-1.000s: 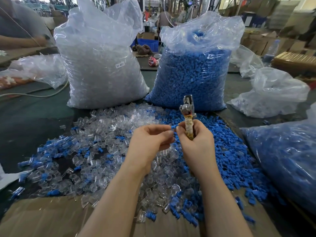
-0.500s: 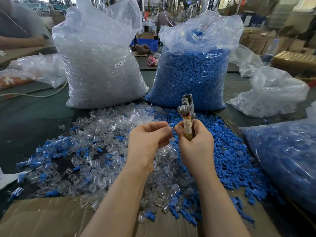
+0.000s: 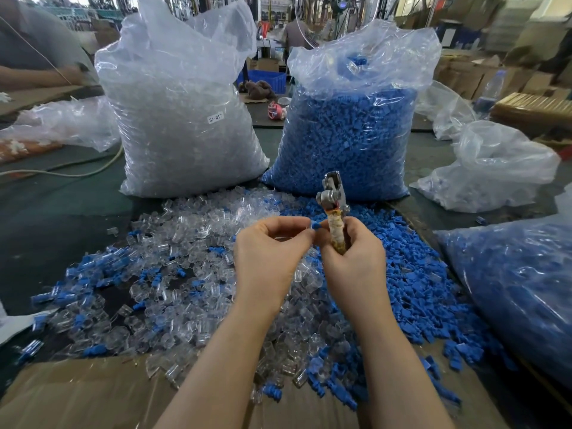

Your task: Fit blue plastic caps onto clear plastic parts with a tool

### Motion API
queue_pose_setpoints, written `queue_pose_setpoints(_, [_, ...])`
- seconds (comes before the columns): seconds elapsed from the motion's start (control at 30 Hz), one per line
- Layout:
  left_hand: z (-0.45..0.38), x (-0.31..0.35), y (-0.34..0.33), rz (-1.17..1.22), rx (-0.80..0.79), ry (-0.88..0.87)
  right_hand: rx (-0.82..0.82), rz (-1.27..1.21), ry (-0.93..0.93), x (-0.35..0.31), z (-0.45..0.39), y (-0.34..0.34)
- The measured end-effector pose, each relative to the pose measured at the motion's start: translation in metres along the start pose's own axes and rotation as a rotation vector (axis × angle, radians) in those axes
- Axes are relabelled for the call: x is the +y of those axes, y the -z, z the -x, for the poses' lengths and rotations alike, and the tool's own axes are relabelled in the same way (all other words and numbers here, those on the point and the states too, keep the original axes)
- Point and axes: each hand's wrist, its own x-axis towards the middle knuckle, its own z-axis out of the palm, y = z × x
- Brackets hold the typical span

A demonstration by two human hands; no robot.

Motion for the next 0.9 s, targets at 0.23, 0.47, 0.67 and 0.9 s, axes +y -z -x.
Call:
queue_pose_setpoints(0.23, [-0.002,-0.006,0.000,-0.106,0.036,-0.105,-0.071,-0.060,-0.047,-0.004,-0.002,0.002])
queue_pose_setpoints(0.47, [-0.005,-0.011,0.003,-0.046,0.016,-0.072,-0.251,-0.096,-0.092,-0.006,-0.003,0.016])
queue_pose_setpoints(0.67, [-0.008,-0.007,0.004,0.137,-0.014,0.002,-0.450,0.014,-0.126,0.001,-0.004,0.030])
queue_pose_setpoints(0.9, [-0.012,-0.008,0.010,0.173,-0.059,-0.005,-0.531,0.017,-0.099,-0.001,-0.002,0.032])
